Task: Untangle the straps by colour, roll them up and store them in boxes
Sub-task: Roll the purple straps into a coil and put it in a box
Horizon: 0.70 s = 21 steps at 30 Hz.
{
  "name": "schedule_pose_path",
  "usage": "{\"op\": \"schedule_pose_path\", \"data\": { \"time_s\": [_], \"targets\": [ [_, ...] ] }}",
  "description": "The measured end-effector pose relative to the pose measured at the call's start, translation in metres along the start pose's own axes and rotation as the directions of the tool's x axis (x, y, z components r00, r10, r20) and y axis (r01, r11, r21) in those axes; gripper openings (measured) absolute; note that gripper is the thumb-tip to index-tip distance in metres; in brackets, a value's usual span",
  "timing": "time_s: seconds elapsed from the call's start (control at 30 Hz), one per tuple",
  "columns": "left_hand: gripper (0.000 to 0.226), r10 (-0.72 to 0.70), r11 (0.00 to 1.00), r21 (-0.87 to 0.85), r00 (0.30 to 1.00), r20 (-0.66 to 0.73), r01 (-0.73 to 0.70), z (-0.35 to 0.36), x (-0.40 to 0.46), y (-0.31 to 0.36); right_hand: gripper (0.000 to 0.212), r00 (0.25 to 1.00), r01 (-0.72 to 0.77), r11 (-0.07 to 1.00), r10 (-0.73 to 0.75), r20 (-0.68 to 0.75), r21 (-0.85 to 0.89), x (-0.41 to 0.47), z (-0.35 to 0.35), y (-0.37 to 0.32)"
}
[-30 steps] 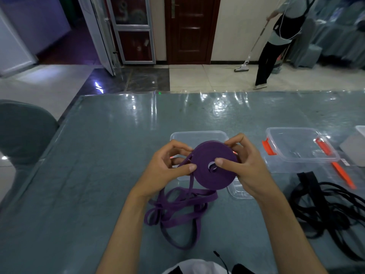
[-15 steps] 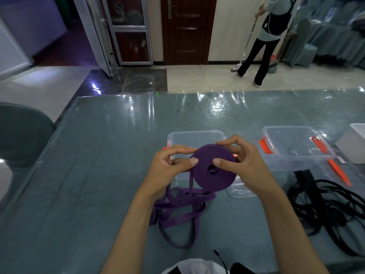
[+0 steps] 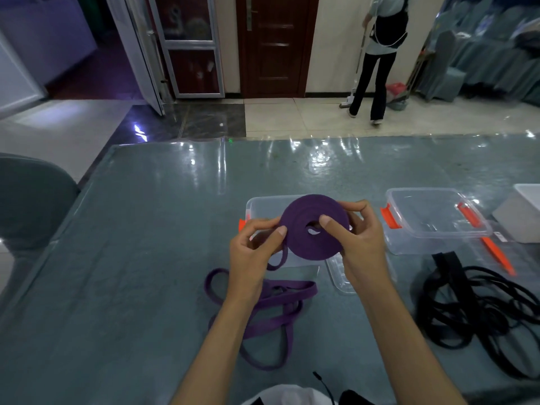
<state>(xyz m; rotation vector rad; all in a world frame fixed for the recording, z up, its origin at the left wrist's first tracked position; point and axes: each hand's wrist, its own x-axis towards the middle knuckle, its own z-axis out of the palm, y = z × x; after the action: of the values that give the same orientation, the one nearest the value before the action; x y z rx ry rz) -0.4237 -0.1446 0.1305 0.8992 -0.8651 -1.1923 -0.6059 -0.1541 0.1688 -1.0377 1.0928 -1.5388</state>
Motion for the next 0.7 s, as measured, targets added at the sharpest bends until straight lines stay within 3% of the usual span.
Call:
{"op": "schedule_pose_path", "data": {
  "time_s": [0.17, 0.23, 0.33, 0.43, 0.6, 0.7],
  "targets": [
    [0.027, 0.024, 0.998, 0.058, 1.000, 0.017, -0.025, 0.010, -0.001, -0.007, 0.031, 0.989, -0.023, 0.993, 0.040, -0.145, 0.113, 0.001, 0.002, 0.008],
    [0.028, 0.029, 0.998, 0.061, 0.997, -0.067, -0.025, 0.015, -0.002, -0.008, 0.033, 0.981, -0.032, 0.988, 0.060, -0.187, 0.150, 0.001, 0.003, 0.014],
    [0.022, 0.037, 0.999, -0.005, 0.983, -0.181, -0.039, 0.020, -0.006, -0.015, 0.038, 0.968, -0.035, 0.980, 0.082, -0.238, 0.197, 0.000, 0.009, 0.022],
    [0.012, 0.031, 0.997, -0.062, 0.991, -0.132, -0.040, 0.025, -0.013, -0.027, 0.035, 0.953, -0.019, 0.968, 0.093, -0.287, 0.249, 0.004, 0.011, 0.026],
    [0.022, -0.067, 0.988, -0.147, 0.986, -0.153, 0.044, 0.035, -0.016, -0.035, 0.036, 0.930, -0.033, 0.955, 0.137, -0.340, 0.294, 0.008, 0.014, 0.040],
    [0.026, -0.119, 0.984, -0.160, 0.968, -0.221, 0.084, 0.031, -0.006, -0.035, 0.039, 0.943, -0.105, 0.961, 0.178, -0.282, 0.255, 0.014, 0.010, 0.047]
  ]
}}
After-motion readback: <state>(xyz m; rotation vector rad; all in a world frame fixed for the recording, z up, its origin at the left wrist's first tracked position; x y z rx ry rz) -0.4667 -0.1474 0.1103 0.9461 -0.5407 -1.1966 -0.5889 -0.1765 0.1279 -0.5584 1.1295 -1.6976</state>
